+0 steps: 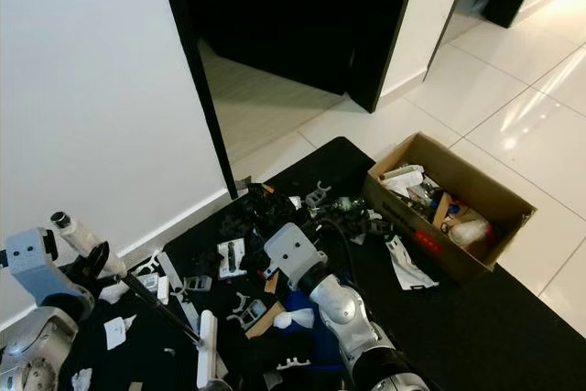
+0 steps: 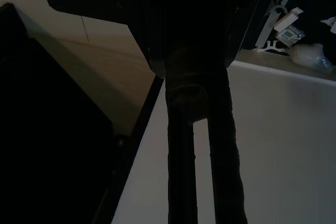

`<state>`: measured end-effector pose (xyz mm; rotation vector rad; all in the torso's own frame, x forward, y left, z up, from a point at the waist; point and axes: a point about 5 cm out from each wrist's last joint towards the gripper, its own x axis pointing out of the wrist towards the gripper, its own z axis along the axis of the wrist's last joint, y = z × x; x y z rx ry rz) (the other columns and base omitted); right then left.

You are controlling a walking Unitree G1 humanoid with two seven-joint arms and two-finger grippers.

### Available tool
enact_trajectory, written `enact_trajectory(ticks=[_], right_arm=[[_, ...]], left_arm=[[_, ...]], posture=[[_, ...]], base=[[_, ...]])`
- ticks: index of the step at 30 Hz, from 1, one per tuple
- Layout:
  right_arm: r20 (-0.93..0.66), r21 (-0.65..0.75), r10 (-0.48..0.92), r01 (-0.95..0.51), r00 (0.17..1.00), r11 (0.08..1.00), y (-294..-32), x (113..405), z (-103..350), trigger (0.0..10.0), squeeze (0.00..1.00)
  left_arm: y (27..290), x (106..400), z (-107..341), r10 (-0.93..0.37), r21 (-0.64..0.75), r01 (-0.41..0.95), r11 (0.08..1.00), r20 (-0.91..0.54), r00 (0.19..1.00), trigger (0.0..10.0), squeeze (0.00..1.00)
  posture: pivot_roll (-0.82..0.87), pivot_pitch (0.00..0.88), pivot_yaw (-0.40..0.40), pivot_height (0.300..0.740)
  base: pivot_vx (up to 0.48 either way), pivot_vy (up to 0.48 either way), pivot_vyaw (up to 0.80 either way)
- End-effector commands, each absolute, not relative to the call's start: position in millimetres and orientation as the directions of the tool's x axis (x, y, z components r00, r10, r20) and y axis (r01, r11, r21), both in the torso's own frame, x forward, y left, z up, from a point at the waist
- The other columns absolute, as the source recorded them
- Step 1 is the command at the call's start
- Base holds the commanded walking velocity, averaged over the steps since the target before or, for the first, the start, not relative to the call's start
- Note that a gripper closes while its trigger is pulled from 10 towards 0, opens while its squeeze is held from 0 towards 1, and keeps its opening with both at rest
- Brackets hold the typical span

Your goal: Sweep floor

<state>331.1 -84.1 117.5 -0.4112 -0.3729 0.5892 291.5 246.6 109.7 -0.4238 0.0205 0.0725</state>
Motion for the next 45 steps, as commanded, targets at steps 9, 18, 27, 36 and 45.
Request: enact_trajectory(ticks=[9,18,27,36,45], right_arm=[[0.167,-0.454,0.595,-0.475,0.786,0.754,-84.4,325.2,102.7,10.0,0.0],[0.166,-0.452,0.592,-0.473,0.789,0.756,-84.9,325.7,102.7,10.0,0.0],[0.182,-0.447,0.576,-0.455,0.797,0.77,-85.8,329.1,106.9,10.0,0.0],[0.274,-0.43,0.496,-0.356,0.824,0.829,-102.7,333.9,122.2,10.0,0.0],[0.475,-0.337,0.351,-0.201,0.807,0.92,-129.5,338.5,164.1,10.0,0.0]], left_arm=[[191.3,272.0,76.5,-0.194,-0.609,0.057,0.791,-0.162,0.968,10.0,0.0],[184.6,266.1,84.7,-0.18,-0.741,0.035,0.671,-0.117,0.977,10.0,0.0],[194.4,272.0,140.7,-0.287,-0.746,0.236,0.623,0.063,0.956,10.0,0.0],[233.4,272.7,187.9,-0.26,-0.604,0.282,0.746,0.126,0.957,10.0,0.0],[272.8,278.4,252.8,-0.188,-0.493,0.304,0.816,0.271,0.944,10.0,0.0]], posture=[[0.15,0.343,0.083,0.74],[0.16,0.34,0.079,0.74],[0.17,0.326,0.086,0.74],[0.18,0.308,0.113,0.74],[0.18,0.284,0.145,0.74]], base=[[0.0,0.0,0.0],[0.0,0.0,0.0],[0.0,0.0,0.0],[0.0,0.0,0.0],[0.0,0.0,0.0]])
